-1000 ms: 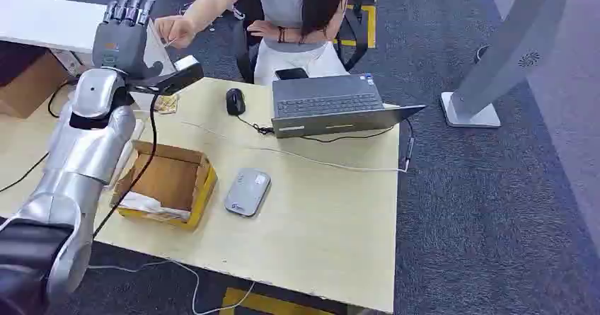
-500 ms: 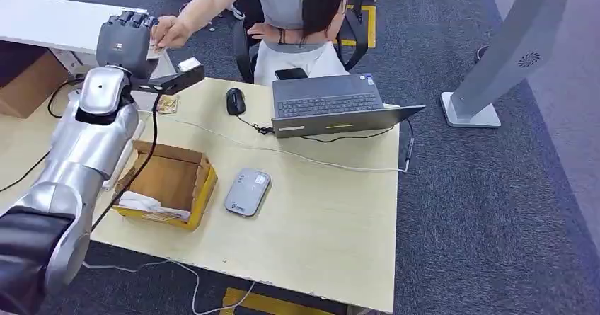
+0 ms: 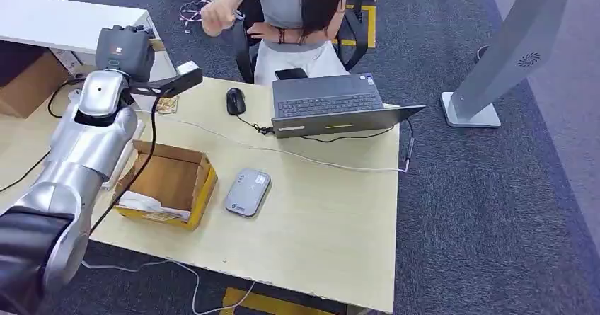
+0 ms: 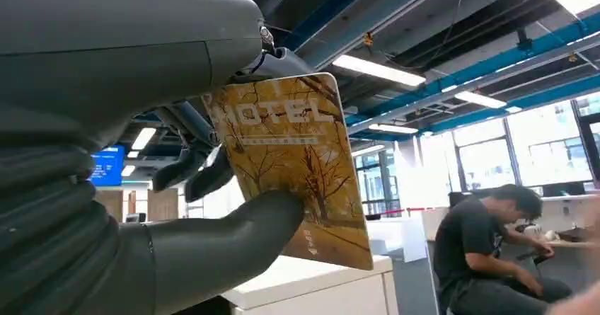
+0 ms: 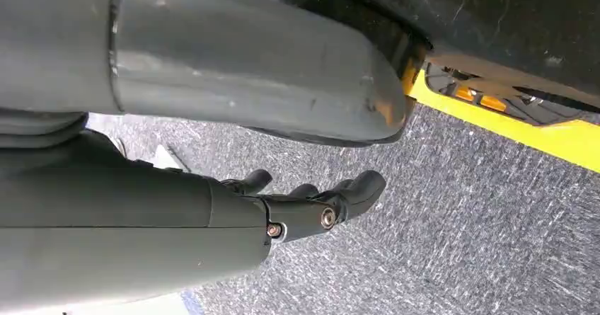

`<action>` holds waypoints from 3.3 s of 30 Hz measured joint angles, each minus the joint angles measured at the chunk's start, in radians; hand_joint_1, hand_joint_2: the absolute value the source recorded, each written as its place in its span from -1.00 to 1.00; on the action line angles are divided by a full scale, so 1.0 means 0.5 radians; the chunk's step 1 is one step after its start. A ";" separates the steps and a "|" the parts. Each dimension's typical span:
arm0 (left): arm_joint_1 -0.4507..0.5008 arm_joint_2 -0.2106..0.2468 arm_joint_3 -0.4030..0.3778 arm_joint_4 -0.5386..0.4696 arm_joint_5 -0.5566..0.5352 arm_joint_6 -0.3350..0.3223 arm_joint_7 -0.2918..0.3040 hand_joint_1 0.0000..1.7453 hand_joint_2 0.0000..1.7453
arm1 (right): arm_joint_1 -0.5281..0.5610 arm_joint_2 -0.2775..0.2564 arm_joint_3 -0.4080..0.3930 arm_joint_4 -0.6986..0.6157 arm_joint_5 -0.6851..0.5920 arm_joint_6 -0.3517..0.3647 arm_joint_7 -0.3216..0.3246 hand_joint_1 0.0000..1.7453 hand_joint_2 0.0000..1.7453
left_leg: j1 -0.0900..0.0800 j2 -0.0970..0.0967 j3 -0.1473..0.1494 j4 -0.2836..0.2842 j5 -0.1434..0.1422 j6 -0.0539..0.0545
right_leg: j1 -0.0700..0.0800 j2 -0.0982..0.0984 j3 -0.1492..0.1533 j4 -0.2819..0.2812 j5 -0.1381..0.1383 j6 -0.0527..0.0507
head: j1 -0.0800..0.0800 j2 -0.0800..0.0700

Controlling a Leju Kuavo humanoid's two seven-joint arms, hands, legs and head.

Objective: Pass the card to the sensor for recognition and then transmit it.

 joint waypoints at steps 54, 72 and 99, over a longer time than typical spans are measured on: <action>0.526 -0.572 -0.398 -0.165 0.124 -0.559 0.118 1.00 1.00 | -0.010 0.030 -0.020 0.001 -0.053 -0.070 -0.001 -1.00 -1.00 | -0.002 -0.002 -0.001 0.000 0.000 0.000 | -0.001 -0.002 -0.001 -0.001 0.000 0.000 | -0.001 0.000; 0.472 -0.597 -0.458 -0.037 0.181 -0.649 0.116 1.00 1.00 | -0.010 0.034 -0.043 0.001 -0.056 -0.091 -0.004 -1.00 -1.00 | -0.002 -0.002 -0.002 0.000 0.000 0.000 | -0.001 -0.002 -0.001 -0.001 0.000 0.000 | -0.001 0.000; 0.985 -0.403 -0.497 -0.629 0.120 -0.510 0.232 1.00 1.00 | -0.002 0.056 -0.153 0.001 -0.117 -0.156 0.005 -1.00 -1.00 | -0.001 -0.002 -0.002 0.000 0.000 0.000 | -0.001 -0.002 -0.001 -0.001 -0.001 0.001 | -0.001 0.000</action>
